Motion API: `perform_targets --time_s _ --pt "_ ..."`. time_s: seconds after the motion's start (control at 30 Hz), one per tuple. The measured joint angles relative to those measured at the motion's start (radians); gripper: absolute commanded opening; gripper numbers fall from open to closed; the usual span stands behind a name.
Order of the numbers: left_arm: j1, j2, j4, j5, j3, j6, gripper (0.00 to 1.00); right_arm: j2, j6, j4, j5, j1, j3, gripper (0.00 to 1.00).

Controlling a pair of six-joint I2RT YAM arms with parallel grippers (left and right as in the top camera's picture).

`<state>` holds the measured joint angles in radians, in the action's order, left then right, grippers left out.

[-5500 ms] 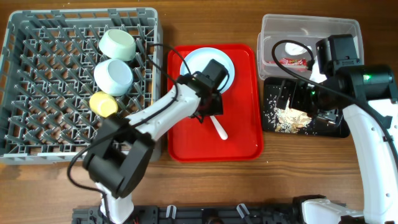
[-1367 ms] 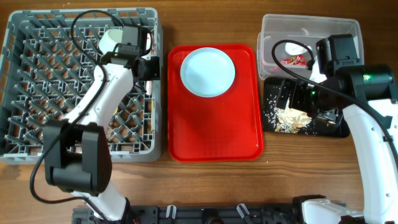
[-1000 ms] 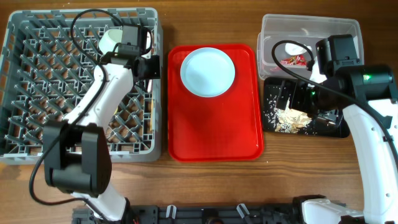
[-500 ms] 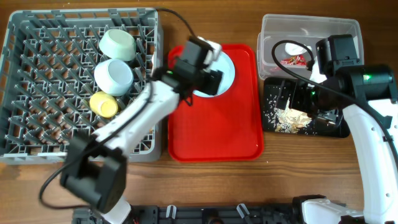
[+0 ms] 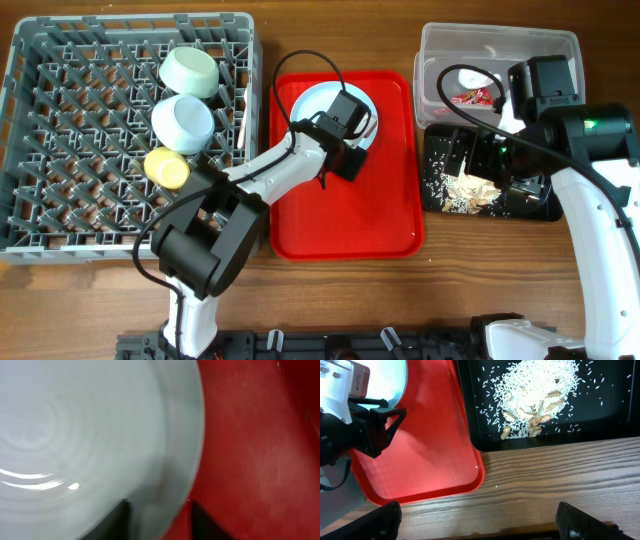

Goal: Sort waste into correct bins and load items into the dishwasher rack
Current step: 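Reach left gripper to the light-blue plate and grasp its rim, then lift the plate and stand it upright in the rack with left gripper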

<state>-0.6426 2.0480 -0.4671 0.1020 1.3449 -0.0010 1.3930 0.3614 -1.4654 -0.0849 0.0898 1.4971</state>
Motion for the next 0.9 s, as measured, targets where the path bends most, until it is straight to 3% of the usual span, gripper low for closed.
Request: perform_targets --time_s 0.03,0.5,0.9 --pt "0.0 0.001 -0.003 0.001 0.0 0.003 0.04 0.0 0.0 0.0 0.0 0.0 0.0 1.0" --pt "-0.052 -0.024 0.003 -0.026 0.008 0.0 0.04 0.0 -0.003 0.0 0.0 0.0 0.0 1.0" --pt "0.012 -0.458 -0.011 0.004 0.019 -0.033 0.04 0.0 -0.005 0.0 0.0 0.0 0.0 1.0"
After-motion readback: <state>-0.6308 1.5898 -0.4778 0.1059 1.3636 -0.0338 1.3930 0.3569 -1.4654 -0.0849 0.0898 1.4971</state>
